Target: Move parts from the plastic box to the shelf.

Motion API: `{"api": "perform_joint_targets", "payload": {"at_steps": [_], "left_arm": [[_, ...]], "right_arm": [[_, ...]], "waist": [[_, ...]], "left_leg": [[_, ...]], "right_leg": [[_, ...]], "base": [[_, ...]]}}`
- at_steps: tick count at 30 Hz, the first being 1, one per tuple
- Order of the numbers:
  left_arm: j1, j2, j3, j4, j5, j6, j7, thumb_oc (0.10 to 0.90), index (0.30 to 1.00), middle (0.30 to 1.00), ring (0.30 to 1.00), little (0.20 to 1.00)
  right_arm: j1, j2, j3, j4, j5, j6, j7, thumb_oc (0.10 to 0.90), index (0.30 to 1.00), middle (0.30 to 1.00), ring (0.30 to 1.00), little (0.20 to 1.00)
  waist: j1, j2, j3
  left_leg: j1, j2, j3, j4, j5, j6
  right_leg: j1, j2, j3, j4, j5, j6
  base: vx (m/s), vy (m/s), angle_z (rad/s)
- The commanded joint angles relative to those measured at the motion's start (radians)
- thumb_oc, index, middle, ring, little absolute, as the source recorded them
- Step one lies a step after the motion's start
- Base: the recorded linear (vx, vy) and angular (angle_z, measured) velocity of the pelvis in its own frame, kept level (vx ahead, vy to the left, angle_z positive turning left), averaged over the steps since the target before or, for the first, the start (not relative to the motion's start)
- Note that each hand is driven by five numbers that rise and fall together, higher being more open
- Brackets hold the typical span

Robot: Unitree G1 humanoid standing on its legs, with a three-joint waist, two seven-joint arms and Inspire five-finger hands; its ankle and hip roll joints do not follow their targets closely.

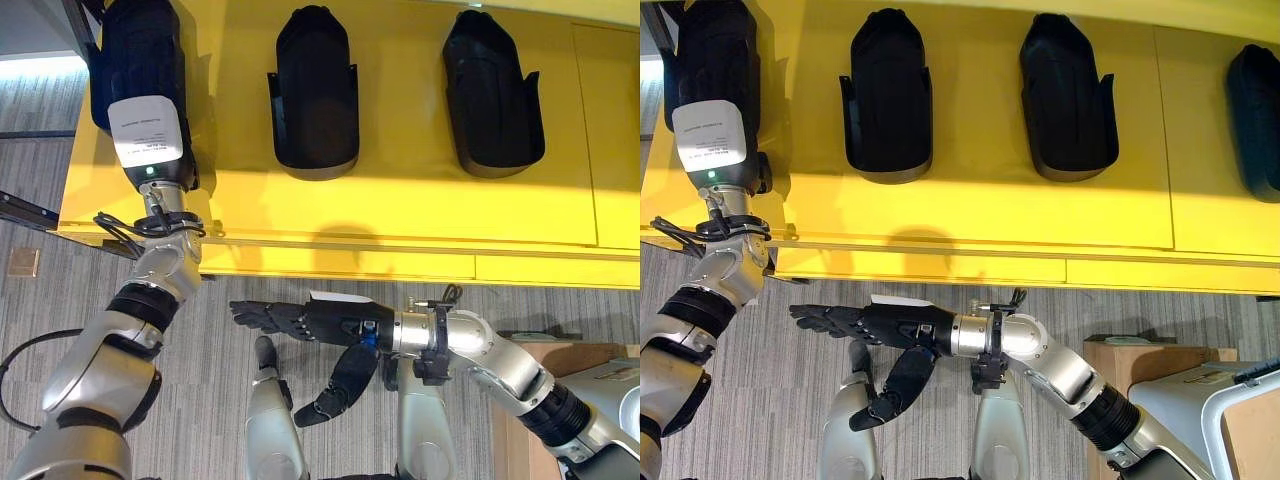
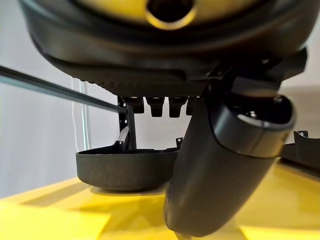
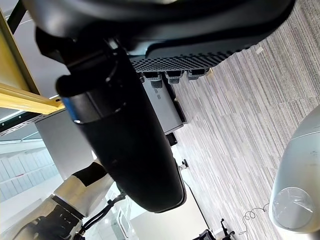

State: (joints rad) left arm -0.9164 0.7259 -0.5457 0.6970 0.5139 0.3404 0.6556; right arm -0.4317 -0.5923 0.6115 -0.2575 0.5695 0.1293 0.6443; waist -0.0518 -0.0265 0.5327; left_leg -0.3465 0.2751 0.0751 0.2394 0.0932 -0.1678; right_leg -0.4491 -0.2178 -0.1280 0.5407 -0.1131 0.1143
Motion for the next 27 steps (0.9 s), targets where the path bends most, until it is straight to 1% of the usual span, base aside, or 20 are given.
{"api": "perform_joint_targets", "payload": {"at_steps": [1,4,7,11,14,18,20,22,27], "left_arm": [[-0.035,0.034,0.082,-0.018,-0.016,0.008,0.020,0.900,1.000,1.000,1.000,1.000],[-0.020,0.025,0.109,0.000,-0.040,0.018,0.028,0.900,1.000,1.000,1.000,1.000],[-0.022,0.021,0.118,0.022,-0.047,0.008,0.026,0.900,1.000,1.000,1.000,1.000],[-0.035,0.004,0.131,0.067,-0.102,0.040,-0.027,0.900,1.000,1.000,1.000,1.000],[-0.031,-0.002,0.141,0.090,-0.152,0.030,-0.039,0.900,1.000,1.000,1.000,1.000],[-0.029,-0.003,0.151,0.095,-0.144,0.039,-0.063,0.900,1.000,1.000,1.000,1.000],[-0.020,-0.002,0.152,0.091,-0.166,0.041,-0.072,0.900,1.000,1.000,1.000,1.000],[-0.011,0.001,0.155,0.088,-0.135,0.026,-0.079,0.900,1.000,1.000,1.000,1.000],[-0.022,0.001,0.137,0.096,-0.124,0.033,-0.122,0.900,1.000,1.000,1.000,1.000]], "right_arm": [[-0.016,0.067,-0.053,-0.086,0.042,-0.066,0.022,0.900,1.000,1.000,1.000,1.000],[-0.012,0.070,-0.061,-0.091,0.039,-0.059,0.028,0.900,1.000,1.000,1.000,1.000],[-0.016,0.070,-0.058,-0.089,0.040,-0.058,0.029,0.900,1.000,1.000,1.000,1.000],[-0.015,0.069,-0.060,-0.098,0.039,-0.047,0.036,0.900,1.000,1.000,1.000,1.000],[-0.012,0.070,-0.063,-0.105,0.038,-0.040,0.036,0.900,1.000,1.000,1.000,1.000],[-0.005,0.074,-0.069,-0.115,0.030,-0.026,0.044,0.900,1.000,1.000,1.000,1.000],[-0.002,0.073,-0.069,-0.118,0.026,-0.024,0.043,0.900,1.000,1.000,1.000,1.000],[0.003,0.071,-0.072,-0.118,0.028,-0.021,0.052,0.900,1.000,1.000,1.000,1.000],[-0.002,0.066,-0.067,-0.113,0.030,-0.029,0.049,0.900,1.000,1.000,1.000,1.000]], "waist": [[-0.009,-0.015,-0.044],[-0.012,-0.014,-0.041],[-0.014,-0.014,-0.041],[-0.023,-0.015,-0.042],[-0.026,-0.014,-0.043],[-0.031,-0.010,-0.042],[-0.031,-0.006,-0.040],[-0.033,-0.004,-0.040],[-0.035,-0.003,-0.040]], "left_leg": [[-0.002,0.026,0.045,0.192,-0.177,0.040],[0.003,0.026,0.050,0.191,-0.179,0.039],[0.002,0.028,0.053,0.191,-0.178,0.038],[0.005,0.031,0.060,0.188,-0.176,0.038],[0.008,0.032,0.064,0.186,-0.176,0.038],[0.014,0.030,0.068,0.180,-0.175,0.039],[0.014,0.029,0.067,0.179,-0.175,0.039],[0.019,0.028,0.070,0.173,-0.173,0.039],[0.014,0.028,0.069,0.178,-0.174,0.040]], "right_leg": [[0.068,-0.018,0.020,-0.174,0.058,0.039],[0.067,-0.018,0.022,-0.171,0.055,0.041],[0.064,-0.018,0.024,-0.168,0.055,0.041],[0.058,-0.017,0.028,-0.164,0.053,0.043],[0.059,-0.017,0.028,-0.165,0.054,0.044],[0.057,-0.018,0.031,-0.167,0.056,0.045],[0.055,-0.020,0.033,-0.165,0.056,0.045],[0.057,-0.021,0.033,-0.168,0.058,0.046],[0.049,-0.023,0.034,-0.162,0.058,0.047]], "base": [[0.00,0.000,0.00],[0.00,0.000,0.00],[0.00,0.000,0.00],[0.00,0.000,0.00],[0.00,0.000,0.00],[0.00,0.007,-0.02],[0.00,0.014,-0.02],[0.00,0.000,0.00],[0.00,0.000,0.00]]}}
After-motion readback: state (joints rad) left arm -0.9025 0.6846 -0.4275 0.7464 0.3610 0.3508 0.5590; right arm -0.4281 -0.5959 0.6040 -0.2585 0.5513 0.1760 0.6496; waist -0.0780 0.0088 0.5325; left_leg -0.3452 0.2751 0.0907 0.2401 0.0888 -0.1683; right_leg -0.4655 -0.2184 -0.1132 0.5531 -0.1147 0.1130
